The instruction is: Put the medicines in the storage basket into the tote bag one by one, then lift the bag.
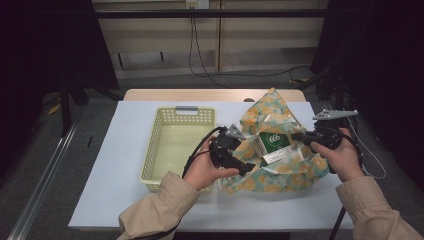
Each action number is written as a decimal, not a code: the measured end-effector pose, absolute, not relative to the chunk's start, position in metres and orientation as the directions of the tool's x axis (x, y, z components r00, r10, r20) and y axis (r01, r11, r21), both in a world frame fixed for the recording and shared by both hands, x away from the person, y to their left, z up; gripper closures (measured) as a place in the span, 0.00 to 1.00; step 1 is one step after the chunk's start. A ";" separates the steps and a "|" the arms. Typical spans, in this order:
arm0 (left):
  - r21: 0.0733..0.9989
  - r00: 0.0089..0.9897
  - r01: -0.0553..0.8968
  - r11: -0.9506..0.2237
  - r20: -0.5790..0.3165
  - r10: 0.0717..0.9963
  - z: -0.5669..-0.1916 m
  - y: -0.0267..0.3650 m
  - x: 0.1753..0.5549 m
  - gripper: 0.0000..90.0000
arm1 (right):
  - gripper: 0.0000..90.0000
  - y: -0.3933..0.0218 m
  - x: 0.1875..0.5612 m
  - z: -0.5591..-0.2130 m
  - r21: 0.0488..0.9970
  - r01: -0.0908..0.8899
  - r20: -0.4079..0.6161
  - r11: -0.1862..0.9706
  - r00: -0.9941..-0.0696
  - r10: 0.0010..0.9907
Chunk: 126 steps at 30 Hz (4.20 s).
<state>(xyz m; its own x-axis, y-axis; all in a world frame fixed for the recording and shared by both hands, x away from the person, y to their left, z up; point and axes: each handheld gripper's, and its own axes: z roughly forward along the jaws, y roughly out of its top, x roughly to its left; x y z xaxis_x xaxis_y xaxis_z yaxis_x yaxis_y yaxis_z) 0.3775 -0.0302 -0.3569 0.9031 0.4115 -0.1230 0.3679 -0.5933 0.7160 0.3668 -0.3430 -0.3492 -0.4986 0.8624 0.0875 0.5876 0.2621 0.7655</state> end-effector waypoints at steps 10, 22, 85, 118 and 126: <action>0.673 0.844 0.470 -0.571 -0.154 0.514 -0.379 -0.033 0.415 0.18 | 0.98 -0.352 0.366 -0.347 0.764 0.593 0.084 0.255 -0.483 0.871; 0.651 0.835 0.485 -0.583 -0.148 0.529 -0.397 -0.053 0.432 0.29 | 0.98 -0.349 0.369 -0.346 0.771 0.585 0.093 0.253 -0.496 0.863; 0.702 0.827 0.516 -0.491 -0.260 0.498 -0.309 -0.036 0.434 1.00 | 0.99 -0.333 0.374 -0.325 0.802 0.541 0.078 0.254 -0.516 0.853; 0.786 0.836 0.458 -0.416 -0.222 0.502 -0.222 -0.041 0.457 1.00 | 0.99 -0.337 0.388 -0.261 0.865 0.458 0.063 0.204 -0.503 0.862; 0.801 0.833 0.449 -0.396 -0.215 0.510 -0.209 -0.034 0.463 1.00 | 0.99 -0.332 0.394 -0.255 0.877 0.443 0.077 0.185 -0.509 0.857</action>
<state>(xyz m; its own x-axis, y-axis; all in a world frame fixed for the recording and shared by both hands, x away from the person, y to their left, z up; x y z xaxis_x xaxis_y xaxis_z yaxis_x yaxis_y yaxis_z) 0.4626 -0.0338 -0.2095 0.8328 0.5103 -0.2145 0.4490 -0.3961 0.8010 0.3938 -0.3323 -0.2554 -0.5093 0.8572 0.0769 0.4434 0.1847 0.8771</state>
